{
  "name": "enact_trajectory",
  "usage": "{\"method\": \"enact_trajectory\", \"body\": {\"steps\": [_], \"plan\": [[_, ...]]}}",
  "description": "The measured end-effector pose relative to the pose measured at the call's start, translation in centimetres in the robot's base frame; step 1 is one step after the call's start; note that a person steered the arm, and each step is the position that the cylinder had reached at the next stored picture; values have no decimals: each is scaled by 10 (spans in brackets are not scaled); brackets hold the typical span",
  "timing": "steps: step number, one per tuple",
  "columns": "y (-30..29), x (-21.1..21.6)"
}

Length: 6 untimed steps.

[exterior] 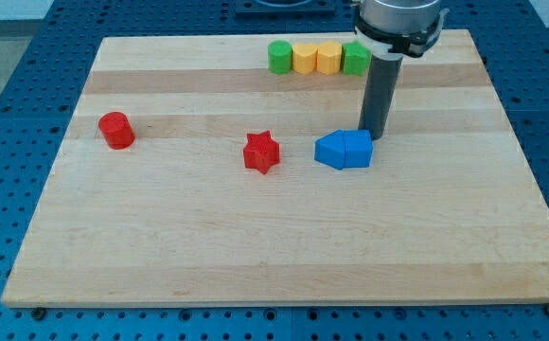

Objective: Move the arm towards the red circle

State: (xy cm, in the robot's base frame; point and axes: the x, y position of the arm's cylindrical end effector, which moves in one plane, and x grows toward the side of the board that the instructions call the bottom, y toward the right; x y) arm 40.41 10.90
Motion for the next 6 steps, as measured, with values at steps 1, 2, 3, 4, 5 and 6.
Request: {"method": "enact_trajectory", "body": {"steps": [1, 2, 3, 4, 5, 6], "plan": [[0, -3], [-13, -5], [-62, -7], [-118, -19], [-175, -35], [-231, -46]]}}
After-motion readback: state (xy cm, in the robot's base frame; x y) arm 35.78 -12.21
